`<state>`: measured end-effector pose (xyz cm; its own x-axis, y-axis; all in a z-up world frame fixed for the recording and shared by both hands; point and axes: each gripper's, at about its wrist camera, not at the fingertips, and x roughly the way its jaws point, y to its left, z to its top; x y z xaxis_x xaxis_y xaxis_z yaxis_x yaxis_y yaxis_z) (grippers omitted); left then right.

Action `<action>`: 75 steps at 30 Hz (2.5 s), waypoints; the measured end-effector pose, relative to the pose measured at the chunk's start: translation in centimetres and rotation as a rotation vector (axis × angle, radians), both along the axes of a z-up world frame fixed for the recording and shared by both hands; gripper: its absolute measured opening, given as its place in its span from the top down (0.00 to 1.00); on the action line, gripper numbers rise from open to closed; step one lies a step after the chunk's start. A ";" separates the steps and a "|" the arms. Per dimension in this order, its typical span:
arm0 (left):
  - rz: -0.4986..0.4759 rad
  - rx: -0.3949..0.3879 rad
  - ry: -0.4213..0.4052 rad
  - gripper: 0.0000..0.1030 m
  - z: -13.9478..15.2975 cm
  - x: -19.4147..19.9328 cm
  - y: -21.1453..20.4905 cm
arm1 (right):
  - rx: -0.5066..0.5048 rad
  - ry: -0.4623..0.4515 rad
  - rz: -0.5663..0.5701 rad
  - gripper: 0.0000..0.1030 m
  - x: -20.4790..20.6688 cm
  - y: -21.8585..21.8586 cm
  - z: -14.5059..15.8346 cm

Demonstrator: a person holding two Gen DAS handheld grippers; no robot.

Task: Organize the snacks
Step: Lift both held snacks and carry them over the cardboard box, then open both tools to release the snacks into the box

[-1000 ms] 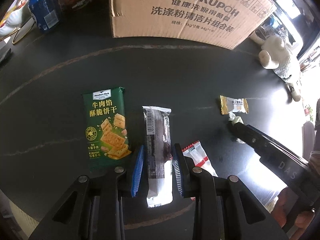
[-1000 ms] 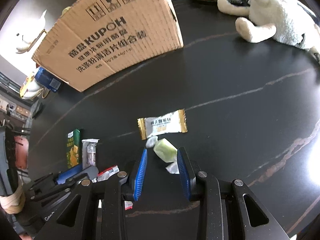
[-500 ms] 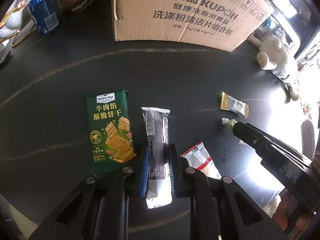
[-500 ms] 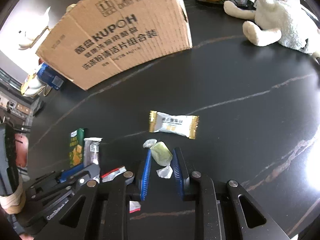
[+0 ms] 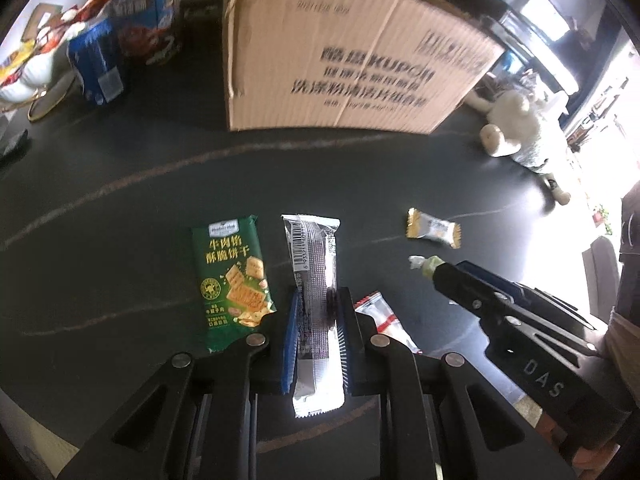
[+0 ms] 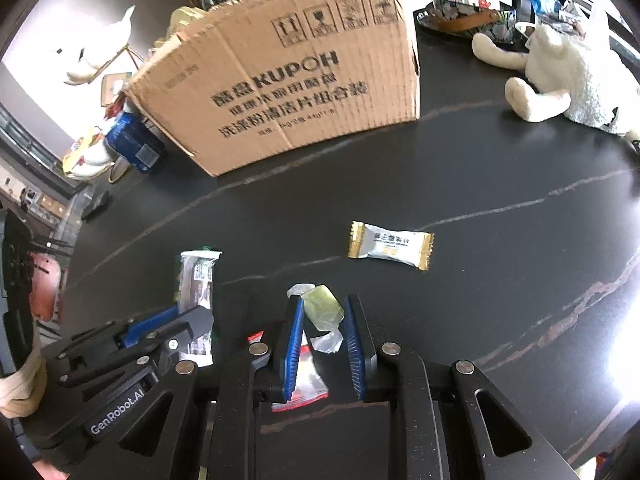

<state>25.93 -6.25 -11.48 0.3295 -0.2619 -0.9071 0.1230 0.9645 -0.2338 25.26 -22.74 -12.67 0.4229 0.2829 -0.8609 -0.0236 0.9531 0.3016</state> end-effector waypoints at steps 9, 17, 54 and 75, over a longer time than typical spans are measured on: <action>-0.033 -0.025 -0.100 0.82 4.6 -0.7 0.5 | -0.012 -0.108 0.002 0.78 -1.0 0.5 4.7; -0.064 -0.038 -0.208 0.82 9.5 -0.5 -0.1 | 0.006 -0.220 0.007 0.78 -1.4 0.9 9.1; -0.084 -0.015 -0.333 0.82 18.0 11.5 -0.1 | -0.023 -0.373 0.023 0.79 9.8 1.4 17.1; -0.022 0.079 -0.305 0.57 12.9 17.9 -0.2 | -0.061 -0.303 0.009 0.67 16.1 0.7 11.8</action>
<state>43.86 -6.41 1.39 0.5849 -0.2049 -0.7848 0.1973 0.9744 -0.1074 41.32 -22.02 -0.85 0.6605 0.2395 -0.7116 -0.1120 0.9686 0.2221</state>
